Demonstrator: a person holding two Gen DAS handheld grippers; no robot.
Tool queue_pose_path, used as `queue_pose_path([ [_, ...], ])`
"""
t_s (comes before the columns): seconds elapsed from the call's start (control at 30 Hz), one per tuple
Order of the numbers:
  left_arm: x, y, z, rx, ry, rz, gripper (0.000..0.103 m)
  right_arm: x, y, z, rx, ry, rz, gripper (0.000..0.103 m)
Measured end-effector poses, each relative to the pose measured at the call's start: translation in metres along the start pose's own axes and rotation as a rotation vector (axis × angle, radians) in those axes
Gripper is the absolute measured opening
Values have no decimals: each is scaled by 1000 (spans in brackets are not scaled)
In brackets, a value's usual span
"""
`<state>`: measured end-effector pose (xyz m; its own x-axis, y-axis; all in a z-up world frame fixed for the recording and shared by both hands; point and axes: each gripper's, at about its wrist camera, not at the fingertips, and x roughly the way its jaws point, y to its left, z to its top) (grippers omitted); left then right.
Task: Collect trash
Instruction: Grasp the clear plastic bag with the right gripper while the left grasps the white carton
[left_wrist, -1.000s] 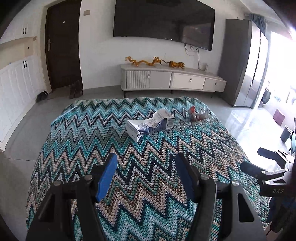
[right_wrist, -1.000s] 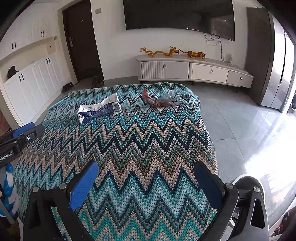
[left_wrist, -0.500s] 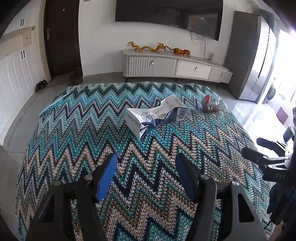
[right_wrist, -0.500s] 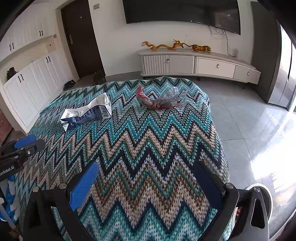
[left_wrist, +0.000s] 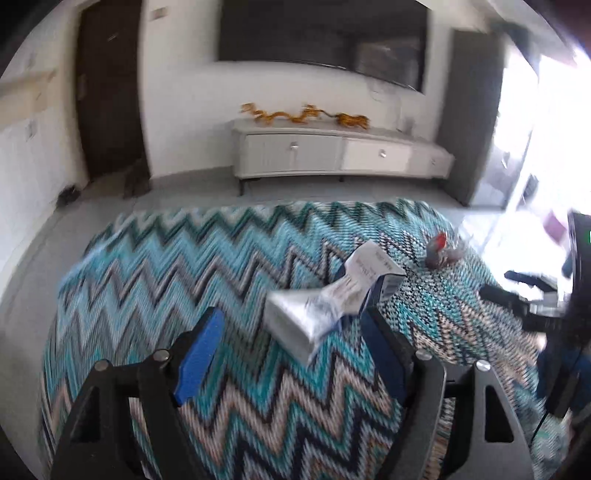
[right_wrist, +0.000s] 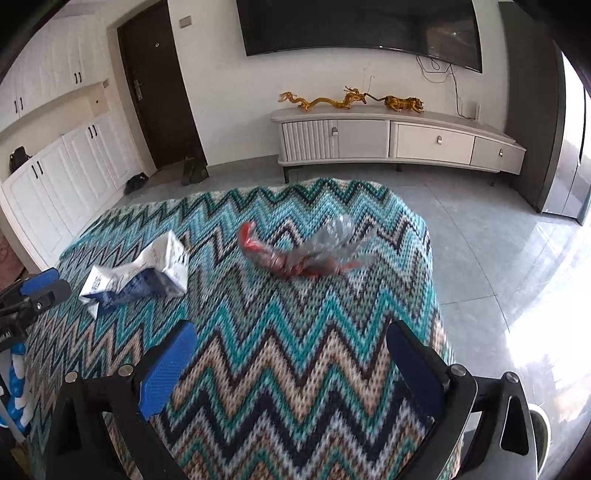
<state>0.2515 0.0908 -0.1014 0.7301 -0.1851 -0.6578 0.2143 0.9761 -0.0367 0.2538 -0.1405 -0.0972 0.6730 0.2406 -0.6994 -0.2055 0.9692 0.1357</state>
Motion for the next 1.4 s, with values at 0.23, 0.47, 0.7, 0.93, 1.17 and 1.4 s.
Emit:
queue_pose_path([
  [0.23,51,-29,27,205,119,-169,76,26,-13,21,46,-3,-10,103],
  [0.47,92,-29,27,207,211,-133,76,52,-19,32,112,2,43,103],
  [0.7,111,-28,23,174,237,-118,66,66,-17,42,119,17,83,82],
  [0.93,107,-35,22,170,224,-124,44,70,-14,44,96,34,97,49],
  [1.17,90,-29,15,124,202,-135,43,53,-8,29,79,21,109,35],
  [1.4,61,-29,12,79,172,-180,43,20,-10,9,87,14,151,35],
])
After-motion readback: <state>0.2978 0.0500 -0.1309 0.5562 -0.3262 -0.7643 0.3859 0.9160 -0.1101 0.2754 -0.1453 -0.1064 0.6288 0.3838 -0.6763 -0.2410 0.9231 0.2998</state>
